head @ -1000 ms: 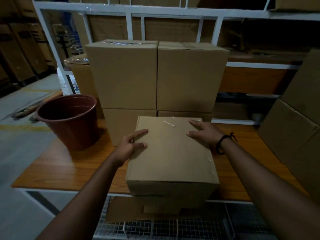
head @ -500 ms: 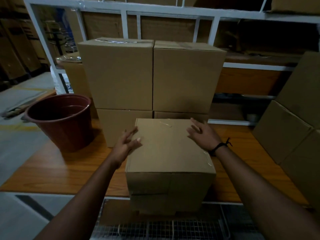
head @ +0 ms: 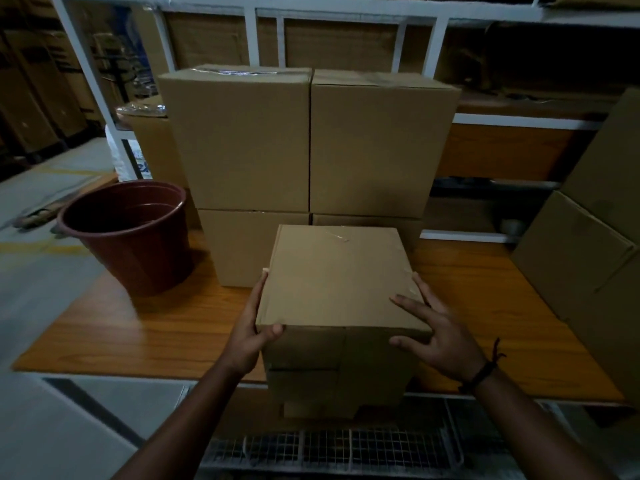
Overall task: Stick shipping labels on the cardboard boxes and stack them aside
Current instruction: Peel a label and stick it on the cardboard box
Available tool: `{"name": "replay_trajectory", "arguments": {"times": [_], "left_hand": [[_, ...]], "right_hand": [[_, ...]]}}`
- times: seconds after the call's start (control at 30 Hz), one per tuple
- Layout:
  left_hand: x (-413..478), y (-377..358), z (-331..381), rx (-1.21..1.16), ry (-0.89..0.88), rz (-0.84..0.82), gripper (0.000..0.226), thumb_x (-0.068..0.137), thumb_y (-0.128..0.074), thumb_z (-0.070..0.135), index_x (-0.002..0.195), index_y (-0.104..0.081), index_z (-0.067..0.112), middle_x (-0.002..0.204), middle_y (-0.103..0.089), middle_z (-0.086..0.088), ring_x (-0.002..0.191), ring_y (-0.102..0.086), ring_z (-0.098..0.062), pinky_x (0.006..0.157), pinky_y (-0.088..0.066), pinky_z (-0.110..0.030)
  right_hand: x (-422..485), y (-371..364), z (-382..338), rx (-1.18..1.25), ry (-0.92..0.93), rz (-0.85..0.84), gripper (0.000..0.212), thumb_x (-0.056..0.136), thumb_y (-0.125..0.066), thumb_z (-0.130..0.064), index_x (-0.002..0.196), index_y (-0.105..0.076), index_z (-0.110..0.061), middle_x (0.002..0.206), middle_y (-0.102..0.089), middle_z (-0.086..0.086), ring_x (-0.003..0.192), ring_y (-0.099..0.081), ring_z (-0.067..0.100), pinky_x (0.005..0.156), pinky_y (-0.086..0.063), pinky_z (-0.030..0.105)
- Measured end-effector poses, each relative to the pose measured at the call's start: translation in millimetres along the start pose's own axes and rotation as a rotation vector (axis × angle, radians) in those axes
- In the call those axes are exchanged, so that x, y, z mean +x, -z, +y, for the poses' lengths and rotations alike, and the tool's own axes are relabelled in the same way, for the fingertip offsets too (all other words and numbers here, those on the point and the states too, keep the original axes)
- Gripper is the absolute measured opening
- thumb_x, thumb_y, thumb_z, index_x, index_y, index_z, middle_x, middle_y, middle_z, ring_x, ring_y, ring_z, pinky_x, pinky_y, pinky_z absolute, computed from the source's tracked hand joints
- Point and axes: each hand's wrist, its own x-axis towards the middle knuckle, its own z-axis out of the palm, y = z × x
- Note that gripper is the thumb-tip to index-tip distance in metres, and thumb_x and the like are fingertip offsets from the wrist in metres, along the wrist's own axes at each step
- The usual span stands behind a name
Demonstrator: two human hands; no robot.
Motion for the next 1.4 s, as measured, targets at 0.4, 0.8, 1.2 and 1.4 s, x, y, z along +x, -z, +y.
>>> {"name": "replay_trajectory", "arguments": {"times": [0.4, 0.8, 1.2, 1.4], "left_hand": [[-7, 10, -19, -0.025, 0.038, 0.133, 0.126, 0.057, -0.058, 0.092, 0.151, -0.024, 0.015, 0.149, -0.039, 0.005, 0.134, -0.045, -0.007, 0.102, -0.048, -0.028], [-6, 10, -39, 0.019, -0.007, 0.155, 0.12, 0.063, -0.054, 0.09, 0.15, -0.029, 0.012, 0.148, -0.045, -0.006, 0.134, -0.047, -0.021, 0.1, -0.048, -0.033], [85, 43, -22, 0.041, 0.287, -0.021, 0.087, 0.074, -0.03, 0.093, 0.143, -0.042, 0.042, 0.151, -0.043, -0.007, 0.139, -0.038, -0.033, 0.111, -0.027, -0.063], [90, 31, -20, -0.196, 0.387, -0.112, 0.073, 0.087, -0.032, 0.07, 0.123, -0.056, 0.011, 0.101, -0.072, -0.012, 0.089, -0.071, -0.025, 0.067, -0.058, -0.034]], "right_hand": [[-23, -18, 13, 0.118, -0.074, 0.081, 0.102, 0.06, -0.066, -0.08, 0.145, -0.013, -0.058, 0.161, -0.01, -0.01, 0.142, -0.023, 0.005, 0.108, -0.032, 0.032], [-37, -31, 15, 0.197, -0.053, 0.169, 0.1, 0.066, -0.063, -0.08, 0.146, -0.006, -0.059, 0.157, -0.022, -0.008, 0.14, -0.031, 0.003, 0.105, -0.041, 0.022], [69, 33, -16, 0.021, -0.33, -0.209, 0.073, 0.068, -0.047, -0.083, 0.136, -0.035, -0.059, 0.163, -0.005, 0.0, 0.147, -0.015, 0.029, 0.111, -0.031, 0.055], [78, 22, -11, 0.137, -0.365, -0.346, 0.087, 0.068, -0.06, -0.074, 0.146, -0.03, -0.046, 0.158, -0.024, -0.009, 0.145, -0.023, 0.016, 0.112, -0.029, 0.042]]}}
